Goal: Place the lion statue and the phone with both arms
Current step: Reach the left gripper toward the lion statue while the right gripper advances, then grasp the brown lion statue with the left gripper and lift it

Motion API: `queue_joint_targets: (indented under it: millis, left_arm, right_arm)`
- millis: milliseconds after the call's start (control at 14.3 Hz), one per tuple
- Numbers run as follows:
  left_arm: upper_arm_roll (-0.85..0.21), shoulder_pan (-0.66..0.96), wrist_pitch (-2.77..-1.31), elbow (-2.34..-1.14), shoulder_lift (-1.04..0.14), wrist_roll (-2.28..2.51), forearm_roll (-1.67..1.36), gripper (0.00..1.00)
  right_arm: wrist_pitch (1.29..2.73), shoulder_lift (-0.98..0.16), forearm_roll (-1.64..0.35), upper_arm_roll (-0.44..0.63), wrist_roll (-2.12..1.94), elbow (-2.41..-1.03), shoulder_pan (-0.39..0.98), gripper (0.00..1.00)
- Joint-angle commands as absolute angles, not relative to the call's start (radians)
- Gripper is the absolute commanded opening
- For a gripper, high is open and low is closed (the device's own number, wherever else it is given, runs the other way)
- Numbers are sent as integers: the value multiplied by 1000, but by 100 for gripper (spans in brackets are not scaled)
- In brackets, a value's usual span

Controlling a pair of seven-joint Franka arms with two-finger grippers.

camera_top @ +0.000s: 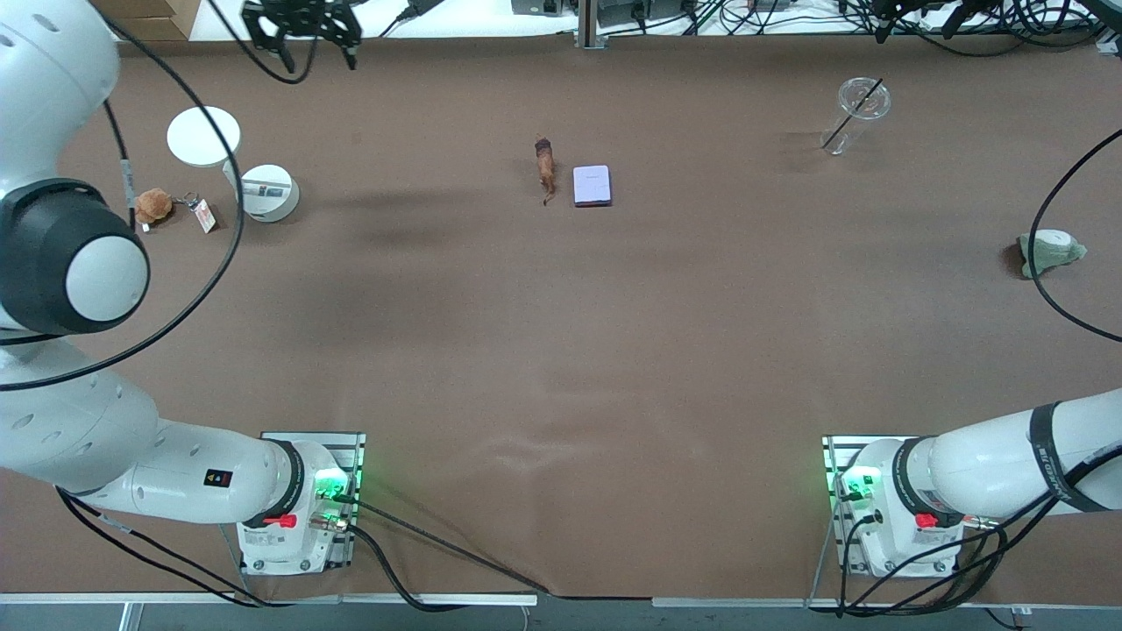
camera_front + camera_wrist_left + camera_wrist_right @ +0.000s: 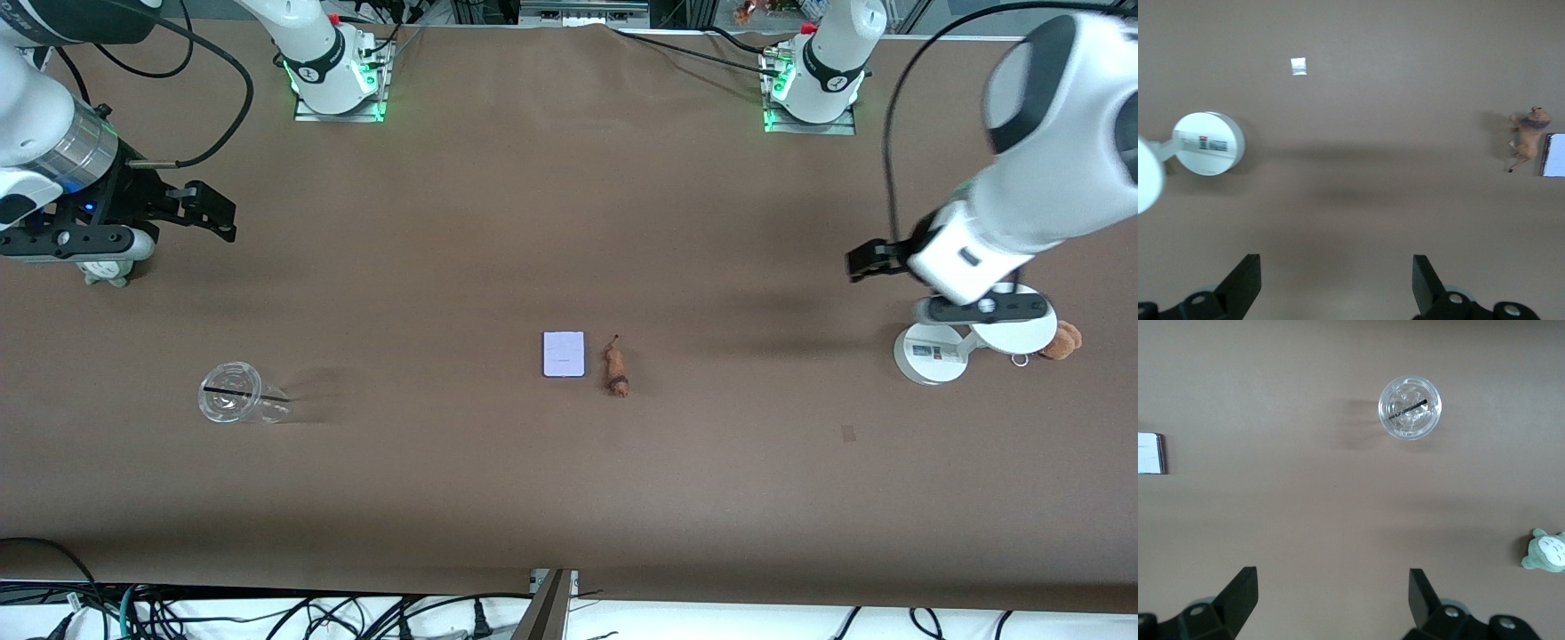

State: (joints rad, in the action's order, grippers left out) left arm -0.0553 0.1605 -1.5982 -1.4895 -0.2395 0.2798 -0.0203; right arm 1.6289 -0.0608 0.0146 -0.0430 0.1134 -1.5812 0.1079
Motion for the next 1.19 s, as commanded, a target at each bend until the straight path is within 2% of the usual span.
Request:
queue_joint_targets:
  millis: [0,279,628,1116]
  left_arm:
    - [-40,237,-1620,-1372,-349,397,-45,100]
    - [-40,322,-1745,-1371,-417,546,-38,100]
    - [-35,446,-1949,-1370,-558,705,-29,100]
    - [-31,543,-2134,-1368,-698,779,31,100]
  right_arm:
    - [1626,-63,6,-45,132,-1569,107,100]
    - [1621,-69,9,-46,121,-1569,113,100]
    - [1611,-100,15,-51,63,-1575,117,100]
    - [1773,-245,-14,-52,199,-1572,230,100]
